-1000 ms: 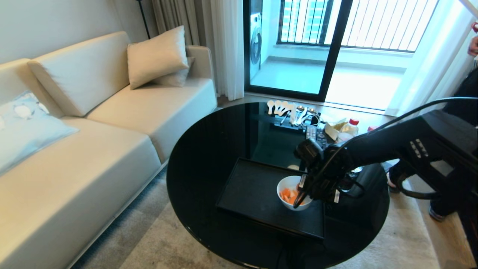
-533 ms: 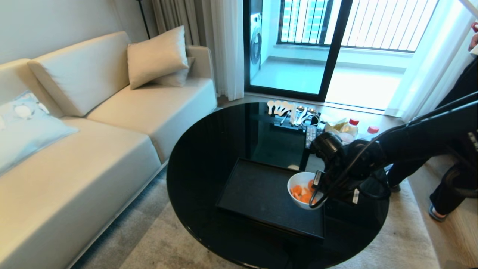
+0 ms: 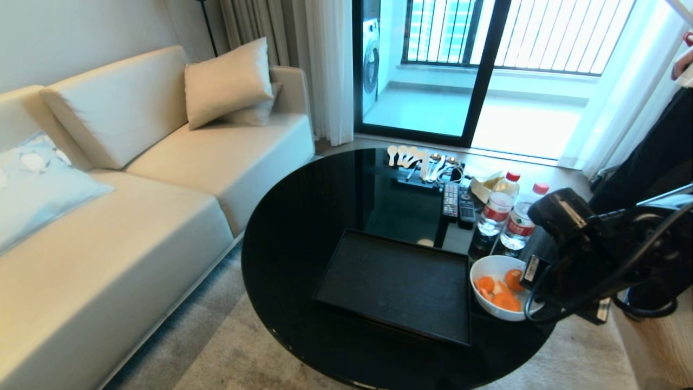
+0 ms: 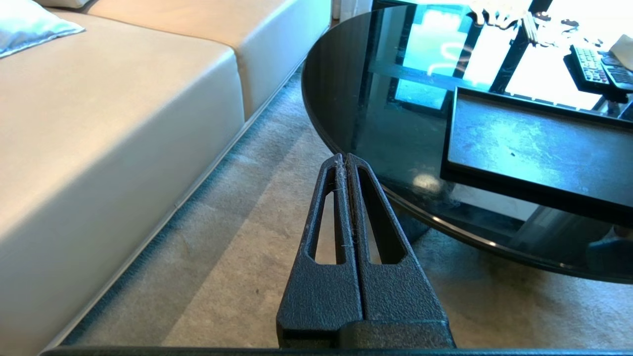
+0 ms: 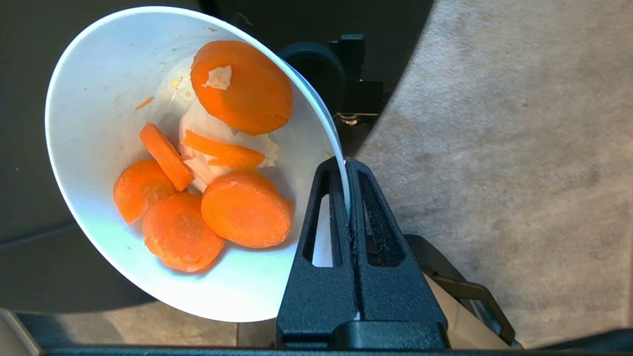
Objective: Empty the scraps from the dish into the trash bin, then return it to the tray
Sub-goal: Move the bowl over the trash can
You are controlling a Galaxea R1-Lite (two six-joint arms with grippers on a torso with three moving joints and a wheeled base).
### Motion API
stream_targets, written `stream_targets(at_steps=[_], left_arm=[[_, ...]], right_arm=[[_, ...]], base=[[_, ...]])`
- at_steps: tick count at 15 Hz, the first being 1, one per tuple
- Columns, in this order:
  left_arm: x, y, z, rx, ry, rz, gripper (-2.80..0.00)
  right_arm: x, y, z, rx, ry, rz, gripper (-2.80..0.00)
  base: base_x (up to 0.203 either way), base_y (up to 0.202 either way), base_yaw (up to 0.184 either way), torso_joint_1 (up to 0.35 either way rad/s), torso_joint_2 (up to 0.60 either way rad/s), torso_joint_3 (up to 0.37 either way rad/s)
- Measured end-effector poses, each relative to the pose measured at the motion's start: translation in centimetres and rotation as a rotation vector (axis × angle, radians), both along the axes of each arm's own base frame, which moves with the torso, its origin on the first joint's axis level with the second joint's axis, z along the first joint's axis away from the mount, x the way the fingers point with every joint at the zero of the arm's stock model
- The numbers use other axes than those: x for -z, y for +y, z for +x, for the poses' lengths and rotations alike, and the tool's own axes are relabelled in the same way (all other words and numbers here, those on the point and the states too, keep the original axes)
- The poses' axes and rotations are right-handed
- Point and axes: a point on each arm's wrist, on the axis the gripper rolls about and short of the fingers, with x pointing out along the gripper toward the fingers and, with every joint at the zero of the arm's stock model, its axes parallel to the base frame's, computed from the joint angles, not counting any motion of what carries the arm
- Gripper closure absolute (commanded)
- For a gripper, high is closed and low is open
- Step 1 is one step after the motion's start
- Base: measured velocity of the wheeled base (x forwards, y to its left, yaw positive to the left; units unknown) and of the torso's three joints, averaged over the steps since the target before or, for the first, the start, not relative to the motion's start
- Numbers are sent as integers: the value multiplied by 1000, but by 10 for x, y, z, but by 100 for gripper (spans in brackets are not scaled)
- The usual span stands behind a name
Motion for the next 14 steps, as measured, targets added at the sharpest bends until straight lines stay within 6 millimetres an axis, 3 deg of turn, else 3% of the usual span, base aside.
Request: stream_targets(at_steps=[7, 14], left_arm=[[0, 0, 0, 0, 0, 0, 0], [0, 0, 0, 0, 0, 0, 0]], right_arm=[[1, -32, -91, 28, 1, 1, 0], [4, -41, -129, 73, -42, 52, 0]], base=[[0, 0, 0, 0, 0, 0], [0, 0, 0, 0, 0, 0]])
